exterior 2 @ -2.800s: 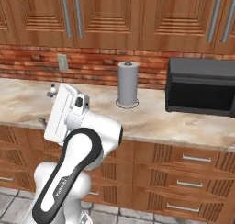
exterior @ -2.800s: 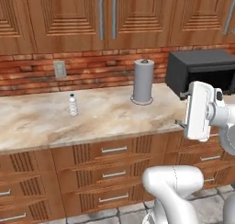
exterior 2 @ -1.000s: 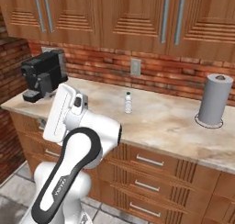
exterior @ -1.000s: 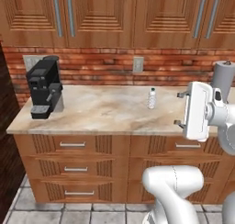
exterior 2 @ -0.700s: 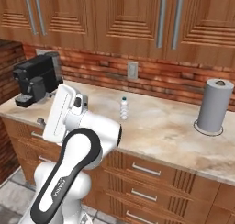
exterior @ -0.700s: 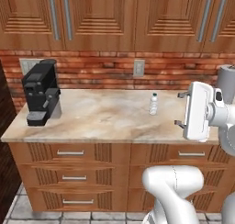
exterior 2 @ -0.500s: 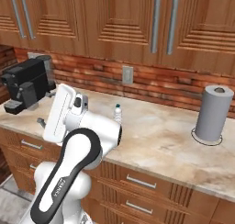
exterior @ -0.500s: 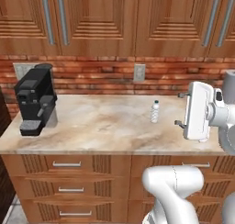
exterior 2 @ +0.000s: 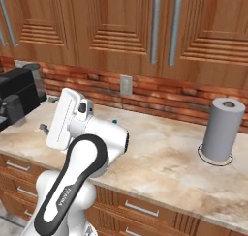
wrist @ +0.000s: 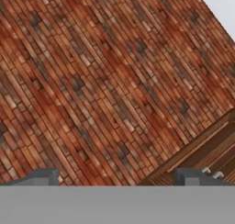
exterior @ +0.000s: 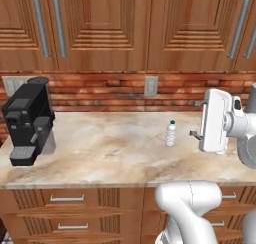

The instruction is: Move the drinks to the dining counter.

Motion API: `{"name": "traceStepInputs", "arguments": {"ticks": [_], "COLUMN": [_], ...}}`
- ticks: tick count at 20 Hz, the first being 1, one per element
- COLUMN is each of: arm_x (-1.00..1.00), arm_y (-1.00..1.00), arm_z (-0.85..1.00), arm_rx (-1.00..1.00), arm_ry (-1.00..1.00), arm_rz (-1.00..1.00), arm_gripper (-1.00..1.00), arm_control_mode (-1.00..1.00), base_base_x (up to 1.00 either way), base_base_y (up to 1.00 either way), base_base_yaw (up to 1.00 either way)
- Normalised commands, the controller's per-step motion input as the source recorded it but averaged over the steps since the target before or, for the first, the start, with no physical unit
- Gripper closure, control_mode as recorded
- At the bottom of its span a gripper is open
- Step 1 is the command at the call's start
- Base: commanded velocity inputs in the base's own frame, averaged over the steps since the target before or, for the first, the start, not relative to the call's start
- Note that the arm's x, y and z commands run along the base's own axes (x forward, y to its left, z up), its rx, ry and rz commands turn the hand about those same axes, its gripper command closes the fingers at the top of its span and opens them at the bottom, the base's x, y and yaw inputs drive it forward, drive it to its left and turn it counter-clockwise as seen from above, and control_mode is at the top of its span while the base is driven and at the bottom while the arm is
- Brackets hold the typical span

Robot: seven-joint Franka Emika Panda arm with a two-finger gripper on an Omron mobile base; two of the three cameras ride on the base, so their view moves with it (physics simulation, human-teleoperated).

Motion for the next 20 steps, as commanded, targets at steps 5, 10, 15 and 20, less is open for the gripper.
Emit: {"name": "traceStepInputs", "arguments": {"ticks": [5, 10, 15, 20], "arm_x": [0.00, 0.00, 0.00, 0.00], "arm_y": [0.00, 0.00, 0.00, 0.00], "arm_z": [0.00, 0.00, 0.00, 0.00], "arm_rx": [0.00, 0.00, 0.00, 0.00], "arm_ry": [0.00, 0.00, 0.00, 0.00], "arm_rz": [0.00, 0.00, 0.00, 0.00], "arm_gripper": [-1.00, -1.00, -1.00, -1.00], "arm_control_mode": [1.00, 1.00, 1.00, 1.00], "base_base_x": [0.39, 0.00, 0.03, 0.09], "base_base_y": [-0.01, -0.01, 0.00, 0.00], "base_base_yaw": [-0.11, -0.09, -0.12, -0.16]}}
